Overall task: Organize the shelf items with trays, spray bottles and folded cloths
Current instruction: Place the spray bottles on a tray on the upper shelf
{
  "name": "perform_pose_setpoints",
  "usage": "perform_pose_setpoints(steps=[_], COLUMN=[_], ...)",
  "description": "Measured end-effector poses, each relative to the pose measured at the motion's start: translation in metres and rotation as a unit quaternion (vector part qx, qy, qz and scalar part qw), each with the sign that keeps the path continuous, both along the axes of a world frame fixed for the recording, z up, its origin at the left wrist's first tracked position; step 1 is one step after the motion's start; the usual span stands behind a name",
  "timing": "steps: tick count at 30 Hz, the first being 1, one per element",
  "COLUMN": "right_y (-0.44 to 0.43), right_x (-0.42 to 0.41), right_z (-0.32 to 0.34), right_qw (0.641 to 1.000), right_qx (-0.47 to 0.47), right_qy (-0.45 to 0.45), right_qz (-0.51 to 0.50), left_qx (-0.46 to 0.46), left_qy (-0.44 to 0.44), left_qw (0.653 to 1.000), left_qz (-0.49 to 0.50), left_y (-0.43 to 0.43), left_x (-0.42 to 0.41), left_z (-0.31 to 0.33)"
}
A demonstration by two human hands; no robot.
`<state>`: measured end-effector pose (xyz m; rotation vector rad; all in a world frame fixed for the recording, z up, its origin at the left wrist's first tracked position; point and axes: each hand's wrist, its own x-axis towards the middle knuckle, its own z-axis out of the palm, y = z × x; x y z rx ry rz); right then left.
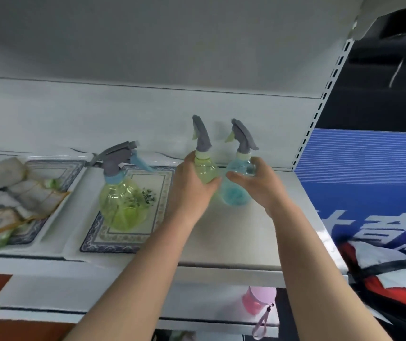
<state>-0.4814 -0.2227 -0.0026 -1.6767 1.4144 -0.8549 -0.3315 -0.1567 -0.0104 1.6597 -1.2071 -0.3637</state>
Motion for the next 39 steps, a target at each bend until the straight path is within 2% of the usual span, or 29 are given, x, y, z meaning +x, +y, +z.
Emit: perform_pose_setpoints(steps=[4, 7, 17, 21, 27, 33, 36, 39], right_y=[-0.019, -0.03, -0.047, -0.05, -0.051, -0.045, -0.042, -0.038], right_x=[0.021, 0.048, 0.146, 0.164, 0.173, 0.167, 0.164, 0.16], right_z=[0.015, 0.025, 0.018, 0.005, -0.01, -0.005, -0.004, -0.002], right_qw=[0.999, 0.996, 0.972, 0.959, 0.959, 0.959, 0.961, 0.961], right_qx=[-0.019, -0.037, -0.046, -0.02, -0.03, -0.045, -0.036, -0.027], right_qy=[-0.038, -0.04, -0.005, -0.002, 0.017, 0.035, 0.032, 0.033], right_qz=[0.021, 0.069, 0.231, 0.284, 0.282, 0.279, 0.273, 0.274], left_qx=[-0.072, -0.085, -0.018, 0.001, 0.034, 0.083, 0.083, 0.087], left_qy=[-0.018, -0.023, -0.014, -0.051, -0.087, -0.146, -0.194, -0.202], left_qw=[0.997, 0.994, 0.994, 0.991, 0.976, 0.96, 0.946, 0.94], left_qz=[0.033, 0.062, 0.108, 0.126, 0.198, 0.225, 0.245, 0.26], left_y=[0.036, 0.063, 0.102, 0.111, 0.113, 0.108, 0.105, 0.104], left_x=[0.0, 0.004, 0.008, 0.013, 0.02, 0.019, 0.02, 0.021], left_z=[0.015, 0.017, -0.004, -0.009, -0.011, -0.009, -0.013, -0.014])
